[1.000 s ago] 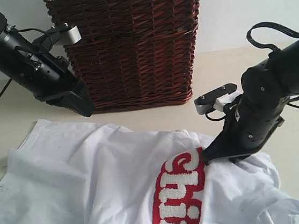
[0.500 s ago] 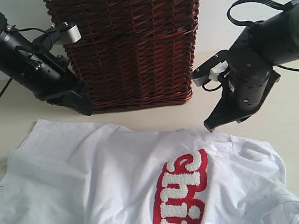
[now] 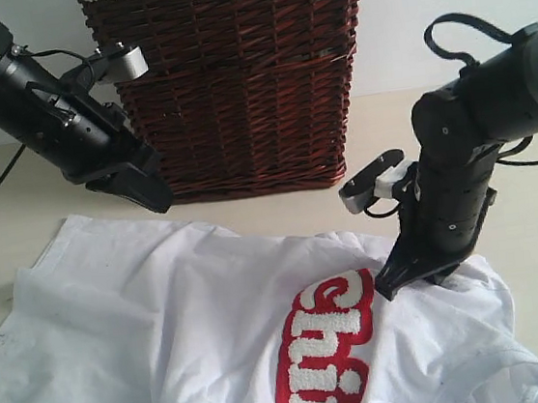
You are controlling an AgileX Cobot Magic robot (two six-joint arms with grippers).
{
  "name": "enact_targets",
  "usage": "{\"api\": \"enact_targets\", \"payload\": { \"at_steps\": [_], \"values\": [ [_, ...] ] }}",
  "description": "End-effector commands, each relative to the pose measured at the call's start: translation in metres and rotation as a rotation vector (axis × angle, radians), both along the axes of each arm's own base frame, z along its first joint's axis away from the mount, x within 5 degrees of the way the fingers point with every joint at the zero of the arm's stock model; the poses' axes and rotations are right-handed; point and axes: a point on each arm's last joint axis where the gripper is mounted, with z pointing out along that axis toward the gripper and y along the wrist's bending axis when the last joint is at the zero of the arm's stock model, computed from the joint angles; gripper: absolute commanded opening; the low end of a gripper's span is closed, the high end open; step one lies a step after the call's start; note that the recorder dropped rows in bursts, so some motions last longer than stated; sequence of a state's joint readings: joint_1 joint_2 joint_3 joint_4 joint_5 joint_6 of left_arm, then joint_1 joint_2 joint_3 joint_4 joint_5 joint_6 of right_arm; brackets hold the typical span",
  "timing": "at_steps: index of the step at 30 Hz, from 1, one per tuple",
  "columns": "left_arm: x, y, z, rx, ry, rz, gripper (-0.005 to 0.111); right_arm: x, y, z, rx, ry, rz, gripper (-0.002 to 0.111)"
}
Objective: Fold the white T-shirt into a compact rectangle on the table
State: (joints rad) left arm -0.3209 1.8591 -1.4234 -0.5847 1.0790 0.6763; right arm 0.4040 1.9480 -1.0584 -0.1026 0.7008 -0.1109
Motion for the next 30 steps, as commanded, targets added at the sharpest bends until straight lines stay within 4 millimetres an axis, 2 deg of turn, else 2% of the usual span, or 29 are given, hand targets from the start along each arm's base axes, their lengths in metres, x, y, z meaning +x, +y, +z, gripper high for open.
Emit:
{"api": "enact_targets", "payload": {
  "at_steps": [1, 7, 10, 15, 19, 25, 30],
  "values": [
    [0.000, -0.001, -0.001, -0.018, 0.016, 0.009, 0.000, 0.007, -0.009, -0.016, -0.093, -0.044, -0.016, 0.000],
    [0.001, -0.001, -0.001, -0.019, 0.002, 0.015, 0.000, 0.023, -0.024, -0.023, -0.278, -0.198, -0.025, 0.000],
    [0.001, -0.001, -0.001, -0.019, 0.002, 0.015, 0.000, 0.031, -0.022, -0.022, -0.261, -0.292, -0.027, 0.000],
    [0.001, -0.001, -0.001, -0.019, 0.002, 0.015, 0.000, 0.041, -0.012, -0.026, -0.181, -0.367, 0.062, 0.000],
    [0.001, -0.001, -0.001, -0.019, 0.002, 0.015, 0.000, 0.059, -0.009, -0.029, -0.232, -0.375, 0.061, 0.000],
    [0.002, -0.001, -0.001, -0.020, -0.005, 0.020, 0.000, 0.087, -0.017, -0.008, -0.425, -0.415, -0.002, 0.000],
    [0.003, -0.001, -0.001, -0.019, -0.014, 0.024, 0.000, 0.106, -0.023, 0.015, -0.447, -0.528, -0.124, 0.000]
  ]
}}
